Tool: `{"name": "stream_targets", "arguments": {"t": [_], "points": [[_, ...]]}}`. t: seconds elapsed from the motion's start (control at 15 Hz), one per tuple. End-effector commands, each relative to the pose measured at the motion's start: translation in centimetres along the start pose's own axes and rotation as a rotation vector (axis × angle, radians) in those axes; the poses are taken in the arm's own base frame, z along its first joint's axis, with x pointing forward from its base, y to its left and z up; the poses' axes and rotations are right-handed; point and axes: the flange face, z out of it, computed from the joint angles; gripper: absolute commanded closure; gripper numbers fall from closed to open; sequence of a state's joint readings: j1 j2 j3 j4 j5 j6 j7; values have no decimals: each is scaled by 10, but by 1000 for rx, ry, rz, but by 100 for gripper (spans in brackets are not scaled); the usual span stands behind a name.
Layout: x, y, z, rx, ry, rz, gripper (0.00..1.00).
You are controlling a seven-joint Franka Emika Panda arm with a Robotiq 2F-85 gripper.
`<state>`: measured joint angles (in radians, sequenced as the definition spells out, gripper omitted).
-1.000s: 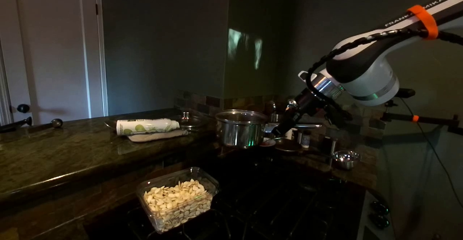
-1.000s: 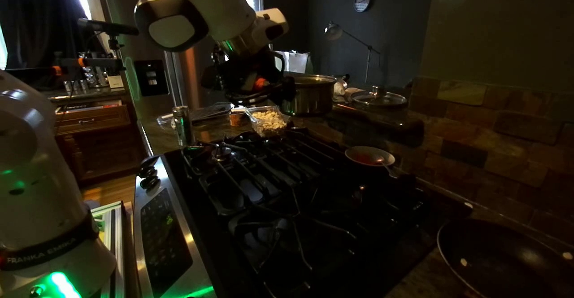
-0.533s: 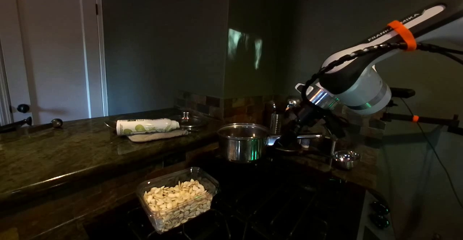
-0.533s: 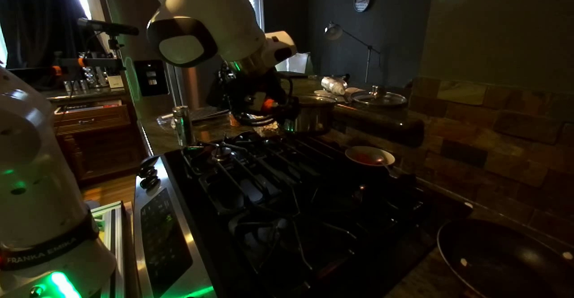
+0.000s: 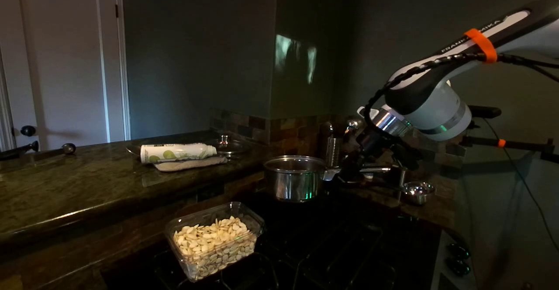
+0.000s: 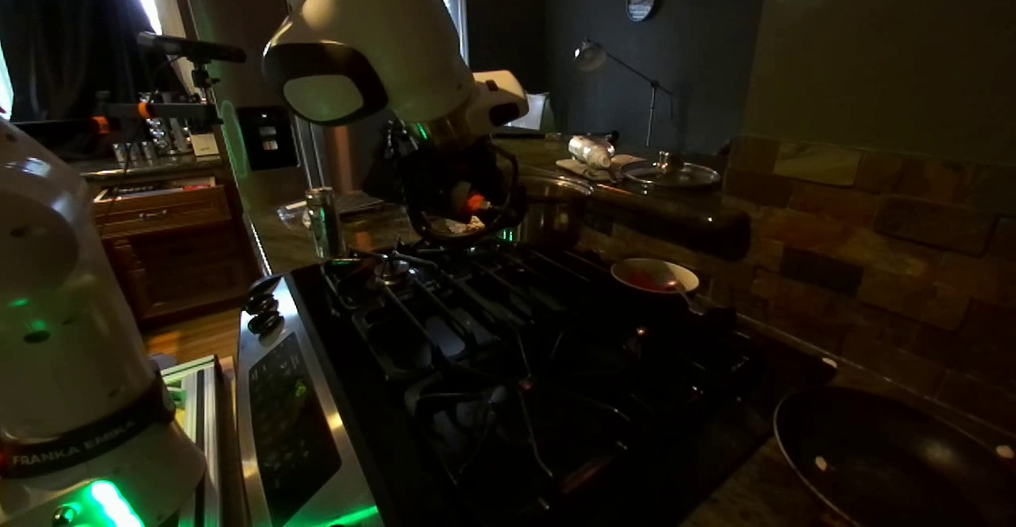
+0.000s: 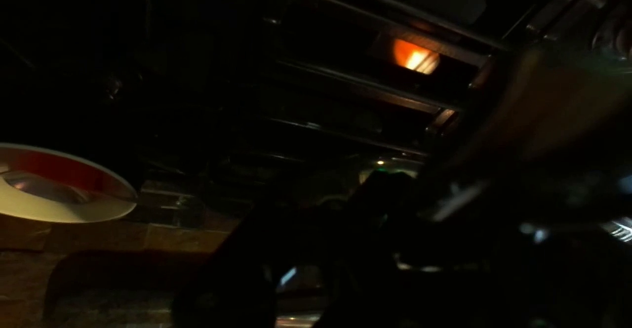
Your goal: Pick up the pot, and then place it on the middle part of the stove
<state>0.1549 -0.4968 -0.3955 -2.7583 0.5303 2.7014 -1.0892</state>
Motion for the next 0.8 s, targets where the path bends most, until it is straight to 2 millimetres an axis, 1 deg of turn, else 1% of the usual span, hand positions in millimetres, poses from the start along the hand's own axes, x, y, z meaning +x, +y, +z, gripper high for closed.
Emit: {"name": "stream_targets", "arguments": {"t": [0.0, 0.27, 0.73], "points": [[-3, 0, 15, 0, 40, 18, 98], [-8, -4, 33, 14, 45, 15, 98], [-21, -7, 54, 16, 34, -62, 98]]}}
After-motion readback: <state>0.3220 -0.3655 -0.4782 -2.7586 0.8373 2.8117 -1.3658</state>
